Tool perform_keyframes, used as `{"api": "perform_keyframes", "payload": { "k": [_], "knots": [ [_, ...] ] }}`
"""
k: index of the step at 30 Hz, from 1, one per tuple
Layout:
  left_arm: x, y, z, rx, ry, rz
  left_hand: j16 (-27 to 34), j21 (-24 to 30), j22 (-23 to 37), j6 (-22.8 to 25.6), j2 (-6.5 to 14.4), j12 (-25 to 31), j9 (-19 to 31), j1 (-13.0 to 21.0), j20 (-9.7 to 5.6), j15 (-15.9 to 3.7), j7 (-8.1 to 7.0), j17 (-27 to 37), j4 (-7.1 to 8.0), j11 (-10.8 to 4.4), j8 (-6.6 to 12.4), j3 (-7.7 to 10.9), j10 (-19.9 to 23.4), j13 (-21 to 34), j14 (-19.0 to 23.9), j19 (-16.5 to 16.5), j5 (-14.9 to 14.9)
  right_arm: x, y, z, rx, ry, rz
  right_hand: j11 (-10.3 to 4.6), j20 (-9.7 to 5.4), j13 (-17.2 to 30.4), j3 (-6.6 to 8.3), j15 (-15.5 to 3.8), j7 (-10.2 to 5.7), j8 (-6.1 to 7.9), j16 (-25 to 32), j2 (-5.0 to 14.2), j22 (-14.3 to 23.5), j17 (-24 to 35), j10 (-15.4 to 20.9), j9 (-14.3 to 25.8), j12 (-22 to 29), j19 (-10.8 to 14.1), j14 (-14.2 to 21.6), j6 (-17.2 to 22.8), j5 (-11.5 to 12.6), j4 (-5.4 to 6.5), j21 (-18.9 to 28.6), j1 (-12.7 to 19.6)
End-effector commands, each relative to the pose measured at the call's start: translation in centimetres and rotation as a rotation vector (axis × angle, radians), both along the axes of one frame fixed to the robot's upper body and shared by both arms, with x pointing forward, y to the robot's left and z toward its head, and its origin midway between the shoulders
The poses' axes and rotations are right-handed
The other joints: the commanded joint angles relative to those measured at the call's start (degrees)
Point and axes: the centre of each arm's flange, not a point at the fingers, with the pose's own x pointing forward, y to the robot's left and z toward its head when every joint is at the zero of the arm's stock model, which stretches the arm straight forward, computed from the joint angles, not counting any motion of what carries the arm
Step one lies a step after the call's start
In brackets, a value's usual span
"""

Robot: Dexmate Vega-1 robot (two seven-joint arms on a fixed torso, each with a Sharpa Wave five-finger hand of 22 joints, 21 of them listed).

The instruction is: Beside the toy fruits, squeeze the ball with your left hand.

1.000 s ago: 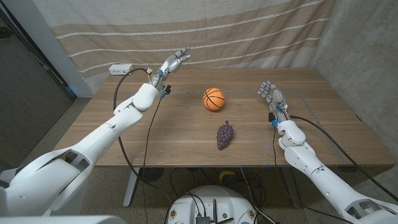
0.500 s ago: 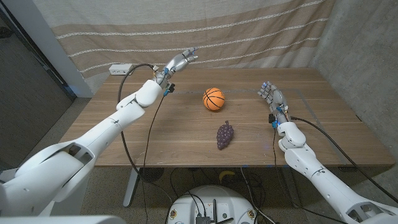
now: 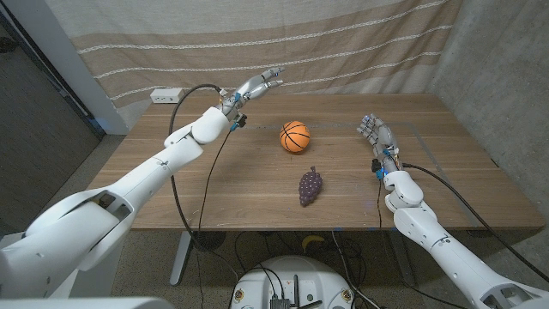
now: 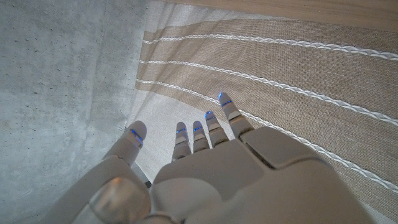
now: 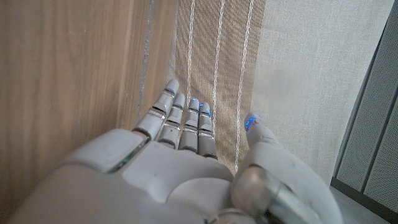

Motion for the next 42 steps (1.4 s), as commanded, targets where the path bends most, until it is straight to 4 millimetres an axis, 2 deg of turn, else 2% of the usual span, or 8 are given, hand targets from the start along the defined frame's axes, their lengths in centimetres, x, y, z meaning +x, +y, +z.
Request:
{"api": "perform_keyframes", "payload": {
  "k": [1,20,26,30,33,35,38,42],
  "knots": [
    [0.1,-1.6,-0.1,0.079,-0.010,-0.017,-0.26,-0.08,0.27,0.56,0.78,-0.13,0.19,-0.21,0.09,-0.07,0.15,0.18,-0.53,-0.28,-0.05,0.08,0.56,0.06,0.58,0.49,-0.12,-0.7,-0.3,-0.6,0.013,0.000,-0.010,-0.21,0.29,0.16,0.04,-0.20,0.10,0.05,0.28,-0.06,0.18,0.19,0.55,0.08,0.11,0.43,0.27,0.37,0.25,-0.37,-0.05,-0.53],
    [1.0,-3.1,-0.7,0.159,0.009,-0.032,-0.44,-0.29,0.28,0.55,0.30,-0.31,0.21,-0.24,-0.14,-0.38,-0.31,0.09,-1.43,-0.58,-0.13,-0.16,0.54,0.08,0.49,0.60,-0.28,-1.3,-0.4,-1.1,0.023,0.003,-0.025,0.20,0.31,0.19,-0.02,-0.05,0.48,0.21,0.22,0.01,0.19,0.17,1.06,0.11,0.14,0.47,0.23,1.20,0.41,-0.60,-0.30,-0.76],
    [1.0,-3.3,-0.9,0.189,-0.003,-0.002,-0.49,-0.54,0.23,0.13,-1.61,-0.57,0.19,-0.57,-0.79,-0.84,-0.95,0.13,-2.61,-1.16,-0.33,-1.24,0.07,0.10,0.34,0.65,-0.58,-1.2,-0.4,-1.2,0.026,0.004,-0.026,0.28,0.31,0.20,-0.04,-0.13,0.52,0.26,0.21,0.04,0.20,0.19,1.35,0.12,0.21,0.49,0.21,1.49,0.45,-0.65,-0.38,-0.84],
    [0.8,-3.6,-1.0,0.216,-0.042,0.079,-0.73,-1.62,0.16,-2.46,-5.95,-1.16,0.20,-1.08,-1.52,-1.03,-2.76,0.24,-5.37,-1.63,-0.73,-3.42,-1.67,0.16,-0.99,-0.43,-0.65,-1.2,-0.4,-1.3,0.030,0.003,-0.025,0.26,0.34,0.21,-0.05,-0.04,0.62,0.27,0.21,0.06,0.20,0.18,1.33,0.13,0.17,0.46,0.23,1.62,0.48,-0.69,-0.45,-0.89],
    [0.4,-4.0,-1.1,0.252,-0.081,0.149,-0.75,-2.46,0.21,-5.94,-9.18,-1.59,0.31,-0.22,-1.96,-1.12,-6.40,0.34,-7.94,-2.58,-0.74,-4.66,-4.32,0.24,-2.50,-0.93,-0.40,-1.2,-0.4,-1.3,0.031,0.003,-0.026,0.43,0.35,0.22,-0.05,-0.11,0.76,0.27,0.20,0.07,0.20,0.20,1.42,0.14,0.18,0.52,0.20,1.71,0.51,-0.72,-0.47,-0.92],
    [0.2,-4.3,-1.2,0.276,-0.102,0.185,-0.85,-2.73,0.21,-7.08,-9.85,-1.68,0.34,0.27,-1.47,-1.22,-7.16,0.36,-8.42,-2.82,-0.70,-4.87,-5.27,0.26,-3.22,-1.13,-0.34,-1.2,-0.4,-1.4,0.033,0.003,-0.026,0.37,0.34,0.23,-0.05,-0.07,0.76,0.29,0.19,0.07,0.20,0.19,1.51,0.14,0.20,0.53,0.19,1.80,0.52,-0.73,-0.48,-0.93],
    [-0.1,-4.7,-1.4,0.308,-0.143,0.245,-0.85,-3.09,0.16,-8.83,-10.91,-1.52,0.39,1.58,0.96,-1.63,-8.51,0.38,-8.95,-3.05,-0.43,-5.14,-6.48,0.31,-4.43,-0.87,-0.28,-1.2,-0.4,-1.5,0.035,0.004,-0.025,0.45,0.36,0.24,-0.05,-0.04,0.76,0.30,0.20,0.08,0.20,0.19,1.56,0.16,0.20,0.56,0.25,1.91,0.54,-0.77,-0.52,-0.96],
    [-0.3,-5.2,-1.8,0.336,-0.185,0.303,-0.81,-3.39,0.07,-10.11,-11.44,-1.58,0.40,2.45,1.39,-2.03,-8.64,0.39,-9.11,-3.47,-0.49,-5.24,-7.45,0.32,-4.92,-0.81,-0.29,-1.2,-0.5,-1.6,0.037,0.004,-0.027,0.40,0.35,0.25,-0.05,-0.04,0.84,0.29,0.17,0.10,0.20,0.19,1.67,0.17,0.22,0.58,0.19,1.97,0.57,-0.81,-0.57,-0.99]
  ]
}}
